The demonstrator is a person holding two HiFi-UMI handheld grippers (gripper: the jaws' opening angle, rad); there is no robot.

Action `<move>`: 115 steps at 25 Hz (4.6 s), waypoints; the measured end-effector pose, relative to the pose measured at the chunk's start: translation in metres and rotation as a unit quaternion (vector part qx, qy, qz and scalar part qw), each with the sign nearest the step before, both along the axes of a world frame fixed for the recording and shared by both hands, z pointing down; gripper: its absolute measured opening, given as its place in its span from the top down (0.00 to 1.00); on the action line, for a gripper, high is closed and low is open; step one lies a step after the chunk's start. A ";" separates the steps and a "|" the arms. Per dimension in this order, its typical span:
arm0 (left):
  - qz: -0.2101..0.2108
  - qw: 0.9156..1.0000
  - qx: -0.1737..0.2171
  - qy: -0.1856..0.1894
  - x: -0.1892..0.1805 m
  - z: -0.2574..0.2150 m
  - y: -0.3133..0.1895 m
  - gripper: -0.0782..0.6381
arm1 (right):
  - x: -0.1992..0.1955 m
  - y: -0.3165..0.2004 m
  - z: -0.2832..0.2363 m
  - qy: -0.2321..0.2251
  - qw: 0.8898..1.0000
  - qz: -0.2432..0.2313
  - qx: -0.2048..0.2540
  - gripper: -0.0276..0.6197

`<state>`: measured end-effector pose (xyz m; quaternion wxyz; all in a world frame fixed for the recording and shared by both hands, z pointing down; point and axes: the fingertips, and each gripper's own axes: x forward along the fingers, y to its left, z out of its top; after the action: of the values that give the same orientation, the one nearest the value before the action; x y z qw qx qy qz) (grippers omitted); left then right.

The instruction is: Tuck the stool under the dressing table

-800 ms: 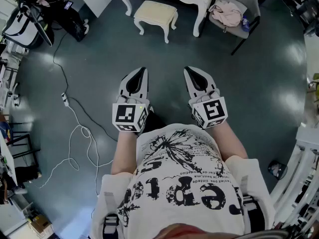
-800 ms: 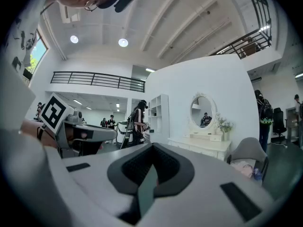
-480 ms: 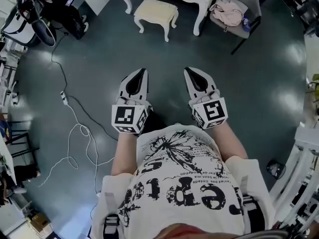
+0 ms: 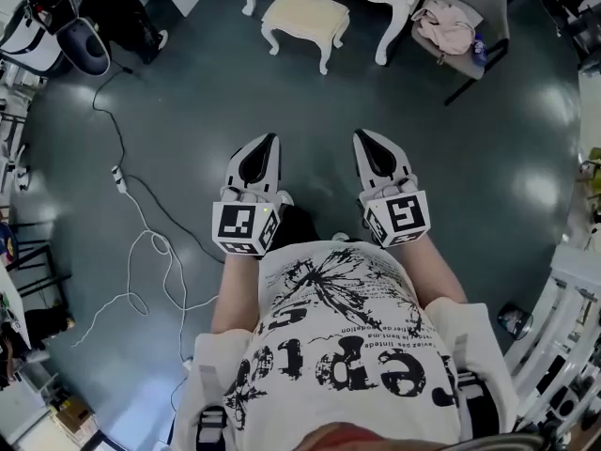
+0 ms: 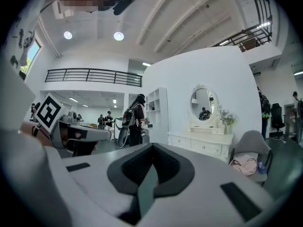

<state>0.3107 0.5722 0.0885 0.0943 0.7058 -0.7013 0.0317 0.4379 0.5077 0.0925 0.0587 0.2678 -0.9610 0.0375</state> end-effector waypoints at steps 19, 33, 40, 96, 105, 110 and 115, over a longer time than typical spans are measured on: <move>0.040 0.997 -0.060 -0.001 -0.220 0.037 -0.092 0.86 | -0.222 -0.111 0.032 0.036 0.999 0.031 -0.014 0.93; 0.100 0.989 -0.109 -0.002 -0.312 0.074 -0.310 0.86 | -0.308 -0.313 0.088 0.057 0.993 0.083 -0.062 0.93; 0.155 0.980 -0.126 -0.010 -0.331 0.096 -0.418 0.86 | -0.334 -0.399 0.117 0.068 0.984 0.130 -0.106 0.93; 0.322 0.875 -0.355 0.073 -0.384 0.576 -0.630 0.86 | -0.362 -0.567 0.581 0.199 0.832 0.387 -0.344 0.93; 0.329 0.881 -0.337 0.044 -0.385 0.576 -0.680 0.86 | -0.363 -0.620 0.581 0.182 0.847 0.371 -0.335 0.93; 0.316 0.893 -0.319 0.038 -0.380 0.569 -0.713 0.86 | -0.359 -0.653 0.573 0.191 0.860 0.347 -0.323 0.93; 0.318 0.895 -0.312 0.016 -0.381 0.570 -0.740 0.86 | -0.361 -0.680 0.574 0.186 0.865 0.340 -0.319 0.93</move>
<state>-0.0707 -0.1680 0.6581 0.3055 0.8261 -0.3920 0.2657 0.0774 -0.1721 0.6661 0.3019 0.5466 -0.7172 0.3096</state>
